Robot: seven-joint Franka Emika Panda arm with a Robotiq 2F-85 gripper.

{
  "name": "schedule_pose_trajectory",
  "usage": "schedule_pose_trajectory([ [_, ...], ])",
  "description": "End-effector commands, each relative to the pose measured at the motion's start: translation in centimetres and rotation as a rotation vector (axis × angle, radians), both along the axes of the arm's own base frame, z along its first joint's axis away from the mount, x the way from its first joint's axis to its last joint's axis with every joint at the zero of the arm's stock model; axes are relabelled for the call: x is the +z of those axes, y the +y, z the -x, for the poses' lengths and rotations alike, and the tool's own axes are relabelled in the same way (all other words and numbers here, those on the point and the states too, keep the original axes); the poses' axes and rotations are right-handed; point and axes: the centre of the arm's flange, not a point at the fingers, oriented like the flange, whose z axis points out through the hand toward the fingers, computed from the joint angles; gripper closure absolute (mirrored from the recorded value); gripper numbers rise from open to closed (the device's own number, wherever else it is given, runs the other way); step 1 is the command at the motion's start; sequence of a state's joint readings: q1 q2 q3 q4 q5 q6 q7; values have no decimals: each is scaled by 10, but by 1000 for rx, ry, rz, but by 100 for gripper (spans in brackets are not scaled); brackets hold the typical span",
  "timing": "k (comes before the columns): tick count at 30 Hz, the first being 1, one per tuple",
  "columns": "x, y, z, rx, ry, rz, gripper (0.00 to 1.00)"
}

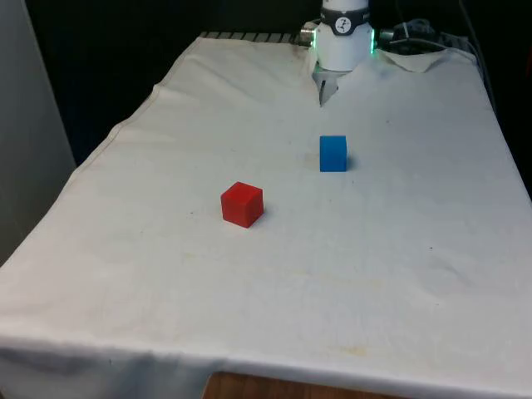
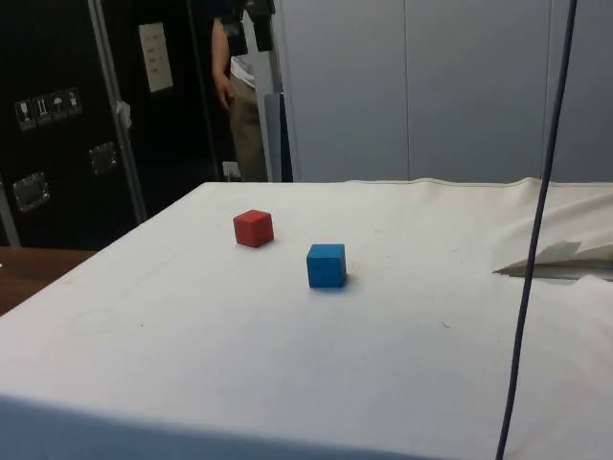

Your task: Stack the two cubes.

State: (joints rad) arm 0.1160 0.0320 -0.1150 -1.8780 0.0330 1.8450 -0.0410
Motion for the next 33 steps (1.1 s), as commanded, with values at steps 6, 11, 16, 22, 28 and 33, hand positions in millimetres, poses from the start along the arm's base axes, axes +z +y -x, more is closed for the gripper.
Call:
schedule_pose_trajectory([
  [6,3,6,10,9,-24,8,0],
  [11,3,9,22,16,-44,7,0],
  [16,3,10,32,20,-64,2,0],
  [22,0,11,40,28,-71,-7,0],
  [28,-4,12,46,67,-111,-8,0],
  [33,-8,13,46,90,-118,-9,0],
])
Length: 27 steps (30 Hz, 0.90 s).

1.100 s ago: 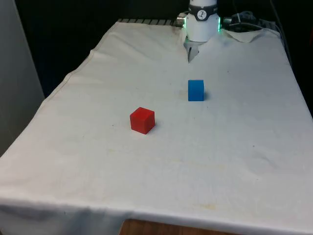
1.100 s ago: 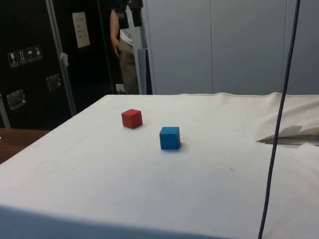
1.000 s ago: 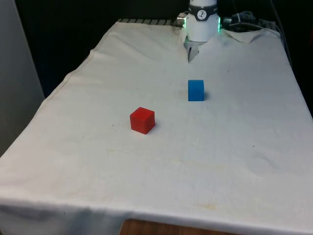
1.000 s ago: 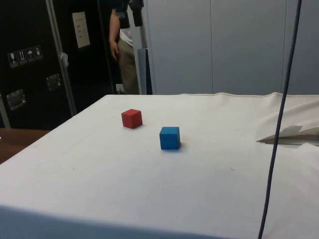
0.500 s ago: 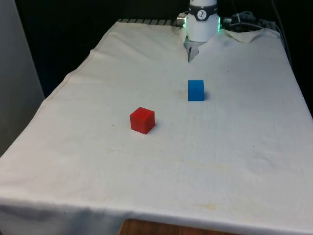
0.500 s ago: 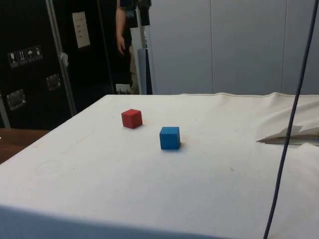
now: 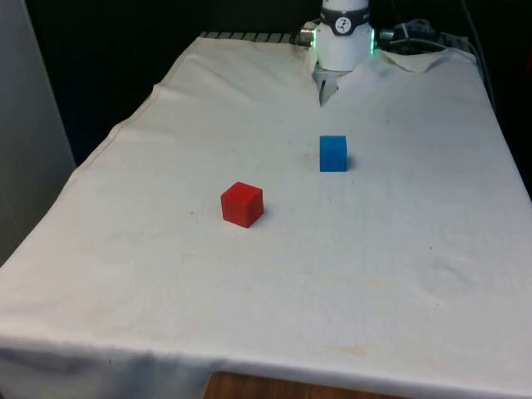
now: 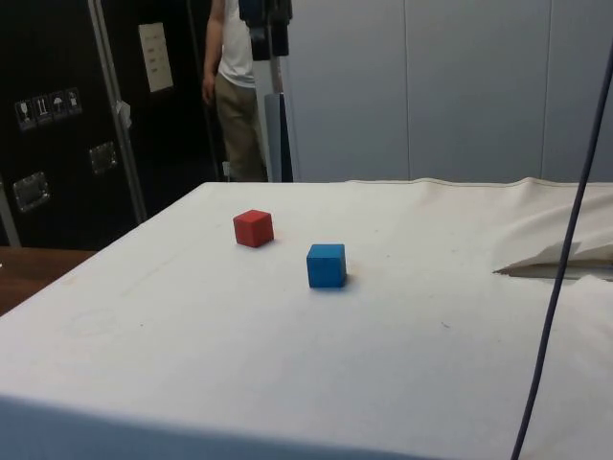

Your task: Stack the two cubes.

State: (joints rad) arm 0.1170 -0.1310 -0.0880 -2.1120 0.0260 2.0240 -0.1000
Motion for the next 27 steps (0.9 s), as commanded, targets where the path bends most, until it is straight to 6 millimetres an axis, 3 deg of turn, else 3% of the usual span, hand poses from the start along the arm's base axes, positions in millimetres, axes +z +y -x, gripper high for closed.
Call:
schedule_pose_trajectory([
  [1,-2,2,1,11,-9,0,0],
  [13,-23,10,4,63,16,12,0],
  [27,-33,12,6,61,38,25,0],
])
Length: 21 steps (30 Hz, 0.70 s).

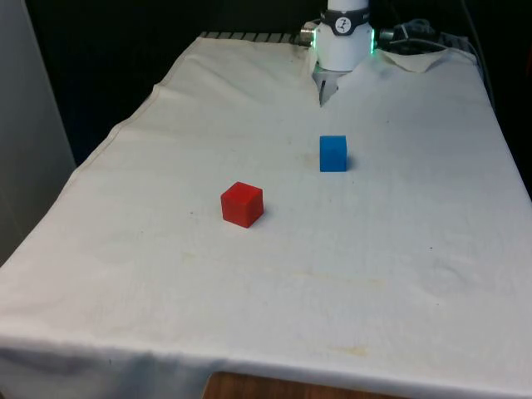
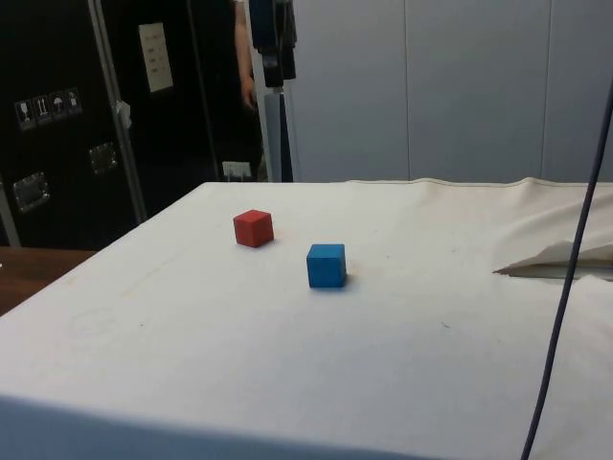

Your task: Stack the two cubes.

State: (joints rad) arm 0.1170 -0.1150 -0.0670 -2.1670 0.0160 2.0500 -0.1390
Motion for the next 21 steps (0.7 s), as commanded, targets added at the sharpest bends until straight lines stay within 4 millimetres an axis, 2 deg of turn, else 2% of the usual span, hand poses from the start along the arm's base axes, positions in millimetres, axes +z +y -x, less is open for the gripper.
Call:
schedule_pose_trajectory([
  [1,-5,2,-1,-3,-2,17,0],
  [14,-33,8,7,-19,8,42,0],
  [21,-55,15,6,-50,-10,58,0],
])
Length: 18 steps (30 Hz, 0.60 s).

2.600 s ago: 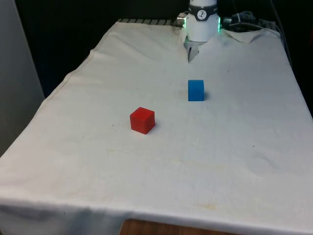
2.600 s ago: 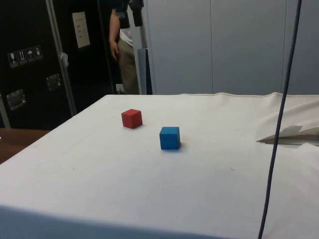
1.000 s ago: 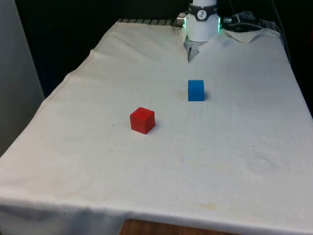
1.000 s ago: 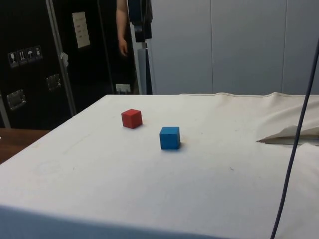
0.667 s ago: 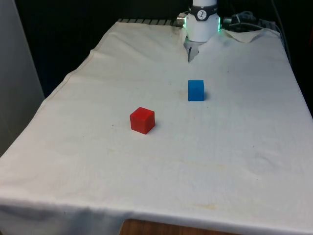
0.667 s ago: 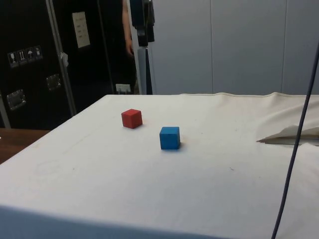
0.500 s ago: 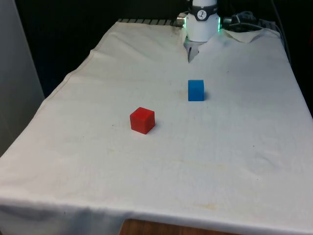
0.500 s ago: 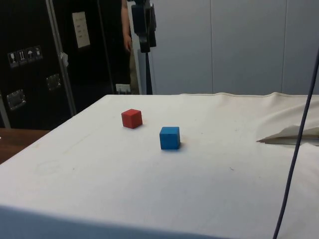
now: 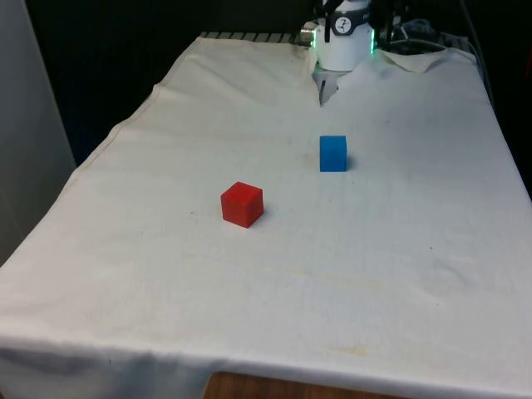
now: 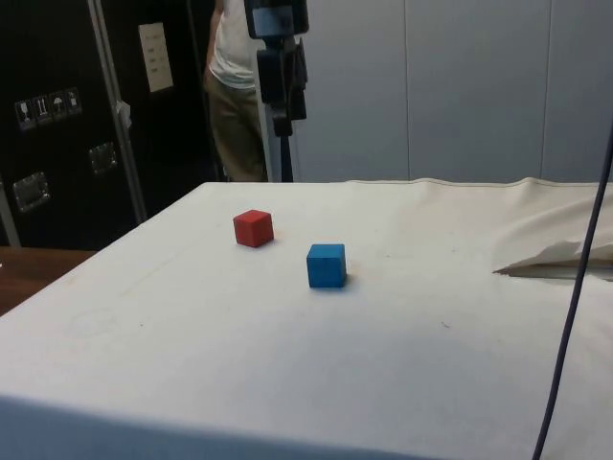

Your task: Stack the two cubes.

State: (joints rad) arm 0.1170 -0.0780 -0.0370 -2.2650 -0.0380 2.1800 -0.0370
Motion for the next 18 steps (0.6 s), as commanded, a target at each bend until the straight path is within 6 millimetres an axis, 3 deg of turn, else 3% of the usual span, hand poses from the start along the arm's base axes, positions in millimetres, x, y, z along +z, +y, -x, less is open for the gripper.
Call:
schedule_pose_trajectory([
  [1,-5,2,-1,-12,-13,8,0],
  [11,-29,14,-2,-39,-38,-3,0],
  [18,-35,15,-3,-38,-37,-6,0],
])
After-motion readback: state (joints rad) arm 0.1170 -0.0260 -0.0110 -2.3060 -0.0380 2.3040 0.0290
